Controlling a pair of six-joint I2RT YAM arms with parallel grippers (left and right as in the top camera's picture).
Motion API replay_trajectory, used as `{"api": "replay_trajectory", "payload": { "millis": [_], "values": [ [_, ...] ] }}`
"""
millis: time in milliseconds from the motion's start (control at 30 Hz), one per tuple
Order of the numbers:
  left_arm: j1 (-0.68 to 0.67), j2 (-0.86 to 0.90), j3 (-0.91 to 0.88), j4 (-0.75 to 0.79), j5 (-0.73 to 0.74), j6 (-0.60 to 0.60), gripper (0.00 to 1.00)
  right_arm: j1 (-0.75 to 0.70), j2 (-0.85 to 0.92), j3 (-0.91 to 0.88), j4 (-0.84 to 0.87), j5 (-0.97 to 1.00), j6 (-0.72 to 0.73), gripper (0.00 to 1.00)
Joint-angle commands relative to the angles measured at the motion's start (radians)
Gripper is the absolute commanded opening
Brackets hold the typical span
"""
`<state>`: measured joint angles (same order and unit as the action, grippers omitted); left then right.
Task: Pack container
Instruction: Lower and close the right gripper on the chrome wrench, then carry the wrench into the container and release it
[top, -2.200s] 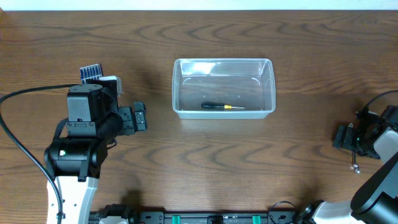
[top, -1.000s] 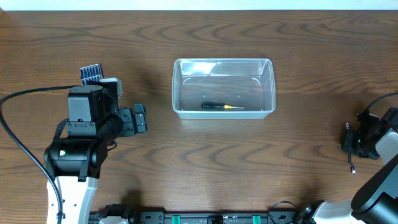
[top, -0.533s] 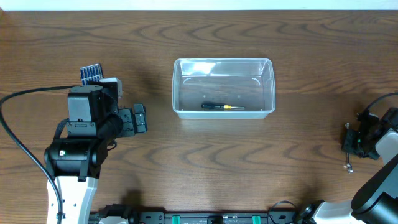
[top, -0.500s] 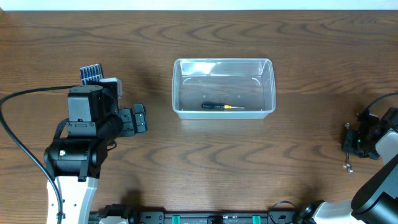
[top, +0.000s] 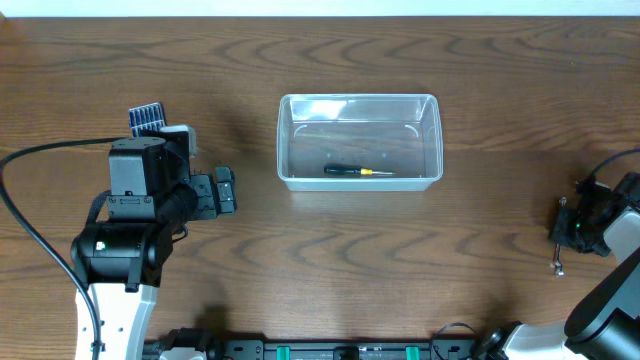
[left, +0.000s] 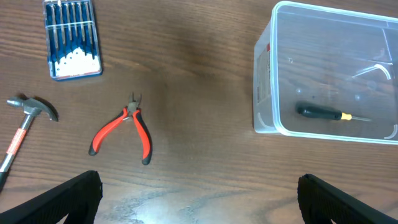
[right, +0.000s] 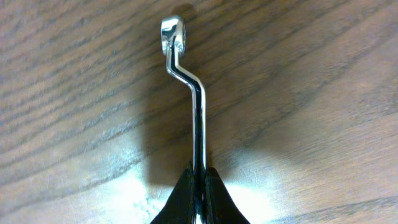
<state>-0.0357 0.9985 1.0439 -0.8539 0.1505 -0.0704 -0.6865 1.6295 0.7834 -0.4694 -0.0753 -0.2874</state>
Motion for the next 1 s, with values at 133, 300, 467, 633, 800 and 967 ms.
{"api": "replay_trajectory", "payload": {
  "millis": [133, 300, 467, 633, 800, 967],
  "values": [
    [0.0, 0.0, 0.021, -0.002, -0.005, 0.018, 0.99, 0.024, 0.011, 0.042, -0.005, -0.077, 0.231, 0.01],
    [0.0, 0.0, 0.021, -0.002, -0.005, 0.018, 0.98, 0.145, 0.011, 0.182, -0.124, -0.069, 0.203, 0.02],
    [0.0, 0.0, 0.021, -0.002, -0.005, 0.018, 0.98, 0.305, 0.011, 0.423, -0.301, -0.068, 0.179, 0.02],
    [0.0, 0.0, 0.021, -0.002, -0.005, 0.018, 0.98, 0.523, 0.011, 0.742, -0.521, -0.087, -0.011, 0.01],
    [0.0, 0.0, 0.021, -0.002, -0.005, 0.018, 0.98, 0.761, 0.011, 0.911, -0.557, -0.101, -0.33, 0.01],
    [0.0, 0.0, 0.021, -0.01, -0.005, 0.018, 0.98, 0.948, 0.057, 0.913, -0.466, -0.098, -0.449, 0.01]
  ]
}}
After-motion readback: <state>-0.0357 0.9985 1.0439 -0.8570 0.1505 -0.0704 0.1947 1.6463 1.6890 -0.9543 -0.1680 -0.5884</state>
